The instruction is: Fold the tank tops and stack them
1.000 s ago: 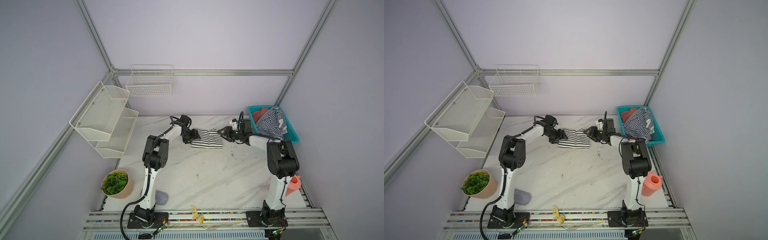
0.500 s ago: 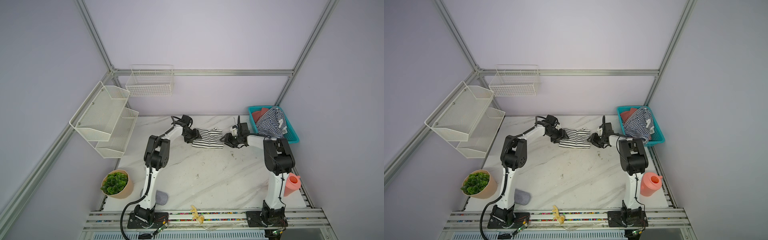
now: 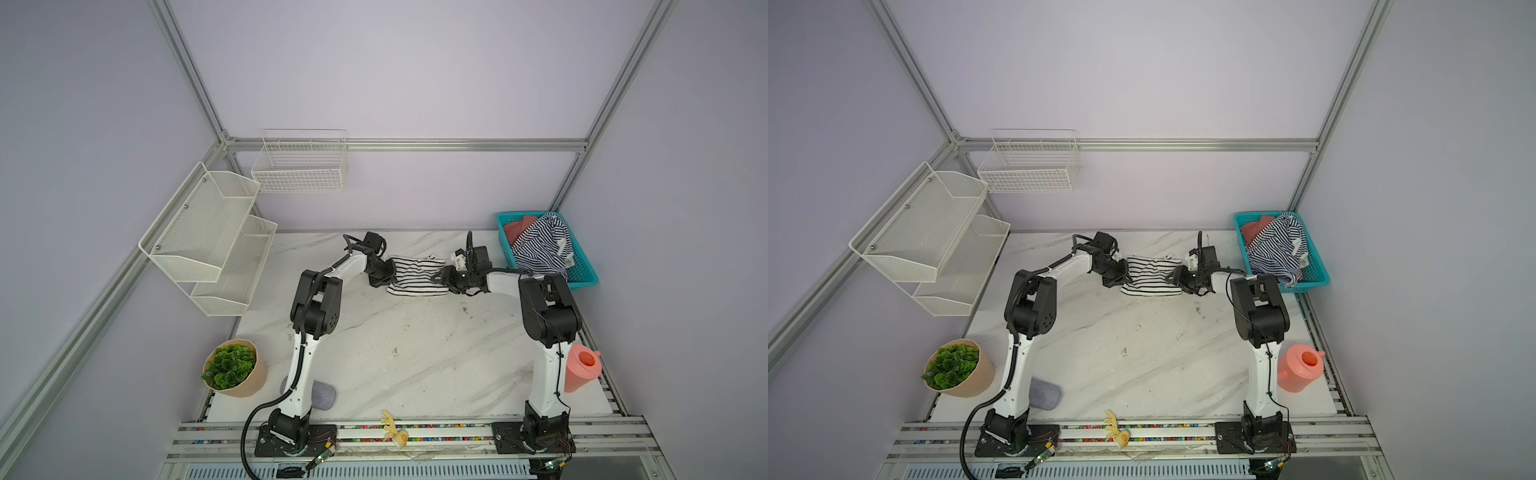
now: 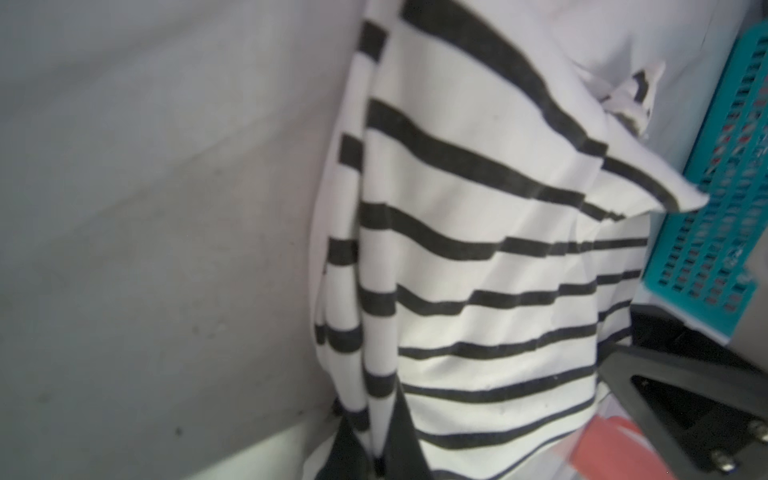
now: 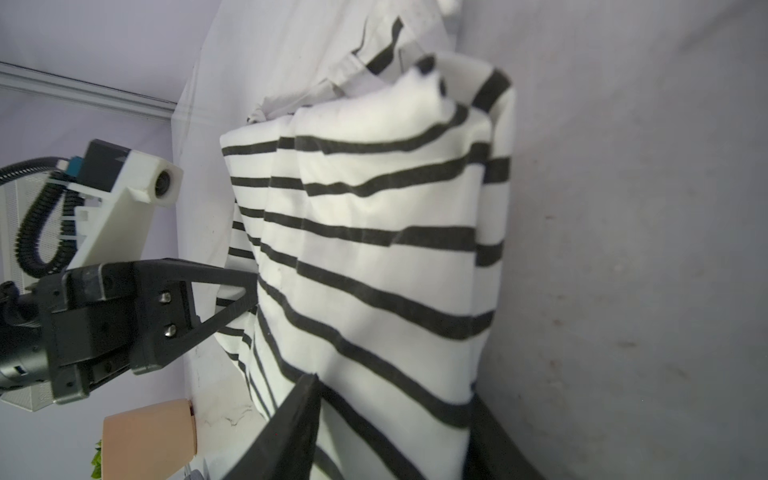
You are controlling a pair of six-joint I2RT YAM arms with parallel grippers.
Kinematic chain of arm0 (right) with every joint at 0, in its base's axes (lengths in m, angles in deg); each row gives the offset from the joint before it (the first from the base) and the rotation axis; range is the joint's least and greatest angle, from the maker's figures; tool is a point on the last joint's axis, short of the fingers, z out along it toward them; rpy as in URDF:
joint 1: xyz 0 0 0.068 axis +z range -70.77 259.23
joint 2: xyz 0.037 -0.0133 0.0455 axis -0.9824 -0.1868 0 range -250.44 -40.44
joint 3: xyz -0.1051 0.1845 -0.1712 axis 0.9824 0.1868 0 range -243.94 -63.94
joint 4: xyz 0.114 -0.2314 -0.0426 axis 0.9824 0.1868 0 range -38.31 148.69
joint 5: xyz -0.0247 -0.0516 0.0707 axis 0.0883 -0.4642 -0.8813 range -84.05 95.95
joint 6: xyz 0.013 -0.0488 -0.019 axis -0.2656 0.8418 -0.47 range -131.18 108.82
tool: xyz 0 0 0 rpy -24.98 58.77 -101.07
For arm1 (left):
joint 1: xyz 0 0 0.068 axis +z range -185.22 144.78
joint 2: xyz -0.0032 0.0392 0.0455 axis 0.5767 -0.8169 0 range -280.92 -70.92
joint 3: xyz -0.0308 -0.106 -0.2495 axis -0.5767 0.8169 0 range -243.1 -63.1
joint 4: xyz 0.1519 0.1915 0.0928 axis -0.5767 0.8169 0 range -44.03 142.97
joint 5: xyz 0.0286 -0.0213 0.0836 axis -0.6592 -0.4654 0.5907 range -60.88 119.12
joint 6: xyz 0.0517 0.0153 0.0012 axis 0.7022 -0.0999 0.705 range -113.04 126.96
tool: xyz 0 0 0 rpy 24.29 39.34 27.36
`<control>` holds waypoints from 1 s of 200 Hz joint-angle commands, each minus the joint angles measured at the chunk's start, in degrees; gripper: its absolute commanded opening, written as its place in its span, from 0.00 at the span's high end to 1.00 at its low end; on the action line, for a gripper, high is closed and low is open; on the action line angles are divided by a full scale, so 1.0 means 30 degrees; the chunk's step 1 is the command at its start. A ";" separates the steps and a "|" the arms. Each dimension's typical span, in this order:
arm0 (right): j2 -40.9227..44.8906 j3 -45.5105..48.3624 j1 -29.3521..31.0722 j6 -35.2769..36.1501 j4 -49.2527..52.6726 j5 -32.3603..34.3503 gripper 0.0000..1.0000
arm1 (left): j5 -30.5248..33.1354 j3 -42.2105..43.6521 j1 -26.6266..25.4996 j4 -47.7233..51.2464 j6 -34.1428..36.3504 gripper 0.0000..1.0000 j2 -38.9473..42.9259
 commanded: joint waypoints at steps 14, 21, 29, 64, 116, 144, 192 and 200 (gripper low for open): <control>0.0585 0.1085 0.0066 0.0005 0.1459 0.1225 0.46 | 0.2032 -0.0774 0.0336 0.1494 0.0380 1.00 -0.0788; 0.0985 0.1205 0.0070 -0.0061 0.1507 0.1374 0.46 | 0.2441 -0.0919 0.0541 0.1851 0.0663 1.00 -0.0696; 0.1441 0.1328 0.0080 -0.0092 0.1509 0.1509 0.45 | 0.2974 -0.1104 0.0802 0.2340 0.1047 1.00 -0.0544; 0.2932 0.1648 0.0086 0.0011 0.1777 0.1689 0.45 | 0.5198 -0.1844 0.2235 0.4680 0.2892 1.00 -0.0028; 0.3671 0.2163 0.0068 0.0399 0.1994 0.1806 0.45 | 0.7201 -0.2089 0.4228 0.6759 0.4765 1.00 0.0574; 0.3608 0.2338 0.0086 0.0474 0.1937 0.1762 0.45 | 0.8595 -0.3215 0.5015 0.7956 0.5705 1.00 0.0235; 0.3466 0.2345 0.0091 0.0663 0.2056 0.1630 0.45 | 1.3266 -0.6322 0.5813 1.0464 0.7566 1.00 -0.1416; 0.3401 0.2303 0.0086 0.0663 0.2064 0.1604 0.45 | 1.4005 -0.6517 0.5934 1.0531 0.7761 1.00 -0.1551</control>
